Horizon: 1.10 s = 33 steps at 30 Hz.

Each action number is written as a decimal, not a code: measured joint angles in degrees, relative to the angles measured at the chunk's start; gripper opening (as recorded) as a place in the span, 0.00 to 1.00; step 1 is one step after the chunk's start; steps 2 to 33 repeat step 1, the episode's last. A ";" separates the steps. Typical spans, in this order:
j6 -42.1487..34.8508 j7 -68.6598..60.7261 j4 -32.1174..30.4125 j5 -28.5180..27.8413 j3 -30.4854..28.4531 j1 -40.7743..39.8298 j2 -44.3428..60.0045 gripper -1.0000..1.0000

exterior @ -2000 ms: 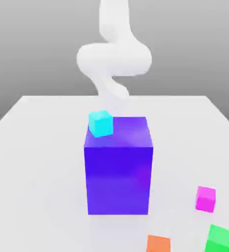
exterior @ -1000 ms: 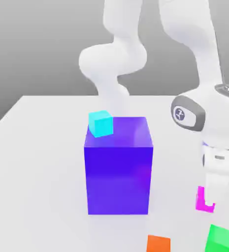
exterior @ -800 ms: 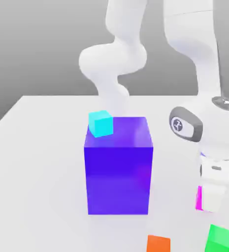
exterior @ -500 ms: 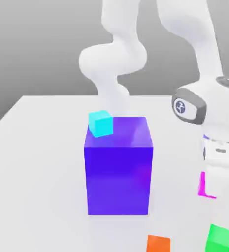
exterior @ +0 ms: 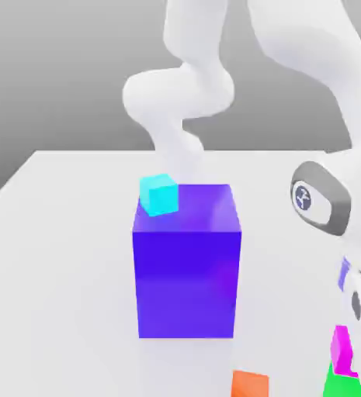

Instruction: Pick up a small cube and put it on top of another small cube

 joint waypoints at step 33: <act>0.00 0.00 0.00 0.00 0.00 0.00 0.00 1.00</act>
